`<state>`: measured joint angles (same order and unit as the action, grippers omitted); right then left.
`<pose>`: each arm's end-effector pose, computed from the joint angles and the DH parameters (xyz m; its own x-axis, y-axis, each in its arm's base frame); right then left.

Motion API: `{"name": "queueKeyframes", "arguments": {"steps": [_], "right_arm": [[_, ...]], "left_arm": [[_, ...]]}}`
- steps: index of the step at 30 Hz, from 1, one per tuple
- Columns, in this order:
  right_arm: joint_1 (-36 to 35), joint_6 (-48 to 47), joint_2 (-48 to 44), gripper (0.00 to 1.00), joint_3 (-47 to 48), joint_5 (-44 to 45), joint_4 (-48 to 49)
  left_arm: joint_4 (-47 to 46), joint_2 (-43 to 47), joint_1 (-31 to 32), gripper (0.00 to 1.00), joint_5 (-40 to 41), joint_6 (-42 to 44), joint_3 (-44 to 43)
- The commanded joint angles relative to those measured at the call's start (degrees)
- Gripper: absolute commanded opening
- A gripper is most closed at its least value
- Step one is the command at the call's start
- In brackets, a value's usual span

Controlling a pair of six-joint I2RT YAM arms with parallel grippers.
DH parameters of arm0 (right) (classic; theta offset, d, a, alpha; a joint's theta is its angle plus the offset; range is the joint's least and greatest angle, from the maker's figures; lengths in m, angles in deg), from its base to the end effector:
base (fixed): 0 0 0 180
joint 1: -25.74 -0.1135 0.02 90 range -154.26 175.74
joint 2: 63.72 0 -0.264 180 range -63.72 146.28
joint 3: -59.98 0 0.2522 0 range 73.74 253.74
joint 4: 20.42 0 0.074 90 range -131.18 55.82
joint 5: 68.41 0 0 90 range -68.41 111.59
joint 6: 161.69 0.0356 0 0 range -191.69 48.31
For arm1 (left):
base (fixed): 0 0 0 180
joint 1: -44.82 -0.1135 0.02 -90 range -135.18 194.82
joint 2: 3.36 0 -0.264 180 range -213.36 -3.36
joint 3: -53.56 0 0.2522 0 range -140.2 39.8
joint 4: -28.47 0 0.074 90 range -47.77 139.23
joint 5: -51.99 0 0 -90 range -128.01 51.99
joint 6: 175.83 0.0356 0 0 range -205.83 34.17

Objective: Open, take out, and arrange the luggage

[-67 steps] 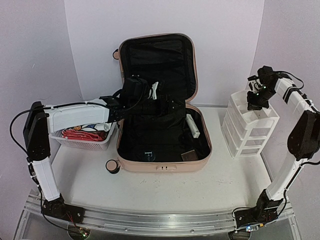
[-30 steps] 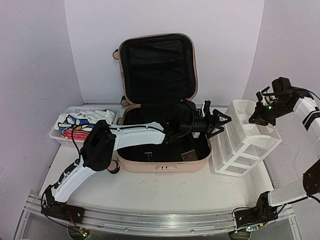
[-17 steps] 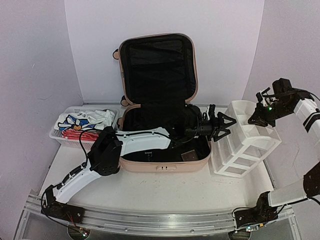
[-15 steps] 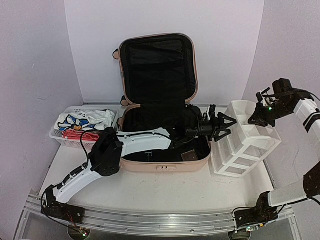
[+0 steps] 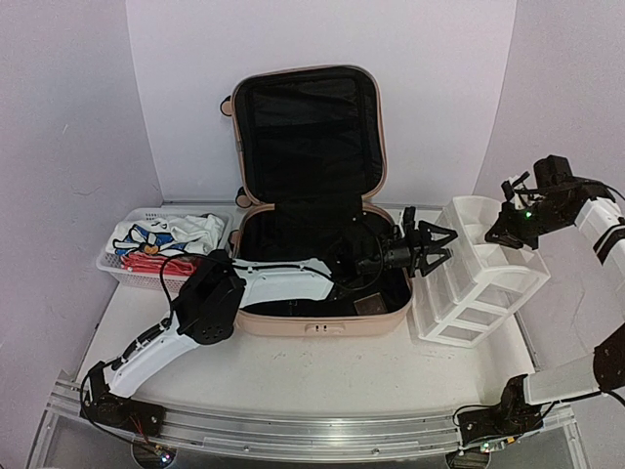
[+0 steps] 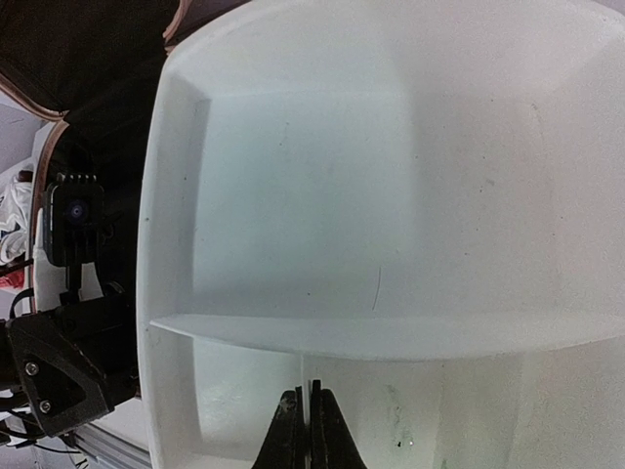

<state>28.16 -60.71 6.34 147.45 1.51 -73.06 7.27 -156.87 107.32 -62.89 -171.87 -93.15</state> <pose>0.2587 0.0013 0.3752 -0.6116 0.2049 -0.7642 -0.1264 0.9282 0.3500 0.2682 -0.5477 0.2278 -0.9826 -0.0725 -0.1713 0.1831 -0.2161 -0.9590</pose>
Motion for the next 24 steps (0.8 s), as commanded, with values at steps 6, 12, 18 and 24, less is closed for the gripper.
{"name": "queueKeyframes", "arguments": {"steps": [6, 12, 18, 24], "right_arm": [[-0.48, 0.00, 1.53, 0.00, -1.17, 7.33, -2.84], [-0.48, 0.00, 2.13, 0.00, -0.39, 9.98, -2.96], [-0.51, -1.36, 3.37, 0.00, 1.79, 16.11, -3.93], [-0.53, -2.80, 4.92, 0.00, 4.50, 18.87, -4.48]], "left_arm": [[-16.95, 14.30, -1.64, 0.60, 0.14, -2.51, 11.95], [-17.95, 15.63, -2.12, 0.58, -0.83, -2.39, 13.53], [-17.54, 19.10, -2.62, 0.55, -1.16, 2.94, 21.29], [-16.69, 20.80, -3.44, 0.57, -0.95, 5.20, 26.26]]}}
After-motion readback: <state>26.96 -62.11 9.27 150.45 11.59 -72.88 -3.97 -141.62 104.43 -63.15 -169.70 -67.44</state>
